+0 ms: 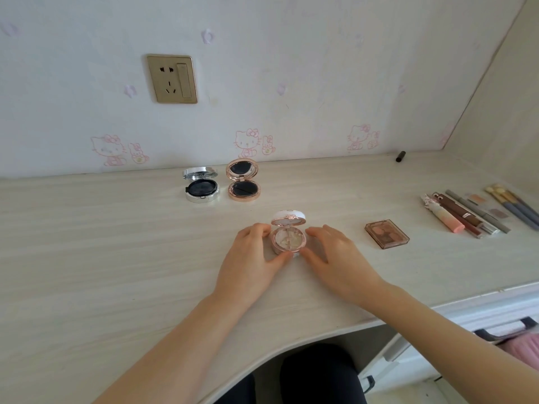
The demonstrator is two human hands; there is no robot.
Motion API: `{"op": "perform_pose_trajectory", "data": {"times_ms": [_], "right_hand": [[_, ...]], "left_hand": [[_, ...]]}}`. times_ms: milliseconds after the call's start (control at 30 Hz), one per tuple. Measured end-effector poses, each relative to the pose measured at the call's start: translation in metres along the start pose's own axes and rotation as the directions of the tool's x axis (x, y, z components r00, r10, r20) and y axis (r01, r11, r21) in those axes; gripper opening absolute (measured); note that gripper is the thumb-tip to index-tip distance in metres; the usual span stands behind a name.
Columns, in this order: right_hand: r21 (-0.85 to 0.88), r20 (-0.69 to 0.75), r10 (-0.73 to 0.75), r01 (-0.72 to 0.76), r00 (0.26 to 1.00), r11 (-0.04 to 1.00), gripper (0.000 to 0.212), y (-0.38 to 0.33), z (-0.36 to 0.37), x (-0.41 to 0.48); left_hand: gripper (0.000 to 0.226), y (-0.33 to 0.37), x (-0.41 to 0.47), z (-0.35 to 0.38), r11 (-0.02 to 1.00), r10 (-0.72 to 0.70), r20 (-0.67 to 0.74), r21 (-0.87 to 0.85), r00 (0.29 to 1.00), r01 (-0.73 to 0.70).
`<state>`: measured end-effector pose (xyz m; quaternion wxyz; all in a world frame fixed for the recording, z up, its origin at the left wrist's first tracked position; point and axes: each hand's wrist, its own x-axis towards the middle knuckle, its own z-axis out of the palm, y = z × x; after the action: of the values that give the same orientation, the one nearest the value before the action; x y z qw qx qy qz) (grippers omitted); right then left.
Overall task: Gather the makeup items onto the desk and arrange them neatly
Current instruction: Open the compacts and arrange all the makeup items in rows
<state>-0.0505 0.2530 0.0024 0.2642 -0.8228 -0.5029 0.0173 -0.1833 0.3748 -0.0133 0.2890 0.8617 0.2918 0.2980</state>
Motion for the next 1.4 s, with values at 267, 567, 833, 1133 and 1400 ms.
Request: {"op": "perform_pose_trajectory", "data": {"times_ms": [267,567,833,1133,1400], "right_hand": [[-0.034,-0.071,-0.127,0.125,0.989,0.992,0.032,-0.009,0.006,0.001],[-0.143,-0.025,-0.172,0.167,0.985,0.976,0.046,-0.005,0.006,0.015],[-0.164,-0.018,-0.145,0.14,0.989,0.976,0.044,0.005,0.012,0.054],[-0.209,0.031,-0.098,0.102,0.995,0.973,0.045,0.025,0.021,0.106],[-0.229,0.056,-0.052,0.064,0.997,0.971,0.045,0.036,0.024,0.139]], "left_hand": [[0.034,0.002,0.005,-0.012,0.992,0.007,0.075,-0.122,0.997,0.002],[0.032,0.004,0.023,-0.015,0.999,0.004,0.098,-0.045,0.995,0.0],[0.034,0.0,0.057,-0.002,0.99,0.051,0.092,0.128,0.994,-0.062],[0.034,-0.006,0.093,0.02,0.855,0.192,0.045,0.483,0.98,-0.189],[0.036,-0.01,0.124,0.031,0.756,0.231,0.092,0.61,0.969,-0.238]]}}
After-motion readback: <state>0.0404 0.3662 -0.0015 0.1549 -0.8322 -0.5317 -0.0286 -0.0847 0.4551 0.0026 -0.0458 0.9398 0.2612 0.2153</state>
